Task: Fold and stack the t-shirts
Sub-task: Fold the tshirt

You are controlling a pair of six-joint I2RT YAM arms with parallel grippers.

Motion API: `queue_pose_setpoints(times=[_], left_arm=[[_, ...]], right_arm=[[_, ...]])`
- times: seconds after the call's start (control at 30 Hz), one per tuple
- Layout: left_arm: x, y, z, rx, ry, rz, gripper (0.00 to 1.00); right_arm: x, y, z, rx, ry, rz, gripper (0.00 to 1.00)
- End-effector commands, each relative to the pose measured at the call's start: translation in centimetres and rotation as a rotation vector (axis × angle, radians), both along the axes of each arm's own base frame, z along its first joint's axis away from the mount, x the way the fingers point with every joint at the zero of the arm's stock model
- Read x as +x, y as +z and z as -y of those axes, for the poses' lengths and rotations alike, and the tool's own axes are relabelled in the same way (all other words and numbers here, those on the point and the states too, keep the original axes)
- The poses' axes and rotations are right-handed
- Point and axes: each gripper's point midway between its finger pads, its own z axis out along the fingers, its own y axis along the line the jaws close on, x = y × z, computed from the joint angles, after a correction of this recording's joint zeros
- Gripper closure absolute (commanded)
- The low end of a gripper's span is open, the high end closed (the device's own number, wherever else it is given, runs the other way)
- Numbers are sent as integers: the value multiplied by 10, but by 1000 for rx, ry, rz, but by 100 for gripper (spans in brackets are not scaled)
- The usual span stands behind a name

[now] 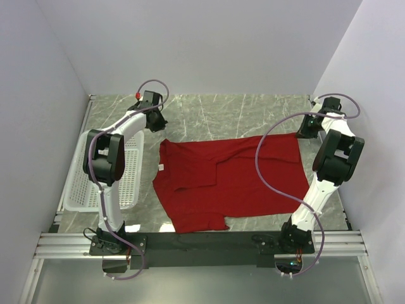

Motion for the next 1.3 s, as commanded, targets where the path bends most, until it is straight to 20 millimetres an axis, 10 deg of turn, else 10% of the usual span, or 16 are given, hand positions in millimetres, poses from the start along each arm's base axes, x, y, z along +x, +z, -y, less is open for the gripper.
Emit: queue_pose_setpoints(times=[0.0, 0.13, 0.3, 1.0, 1.27], left_arm=[[5, 15, 7, -21, -42, 26, 98], [-10, 14, 6, -33, -33, -7, 69], [-33, 12, 9, -33, -38, -45, 56], [-43, -12, 27, -70, -63, -120, 67], [-44, -19, 31, -80, -76, -137, 88]], right_arm=[[14, 9, 9, -8, -2, 49, 100], [13, 5, 8, -2, -2, 42, 100], [14, 5, 8, -3, -1, 41, 100], [13, 3, 7, 1, -4, 40, 100], [13, 4, 7, 4, -4, 40, 100]])
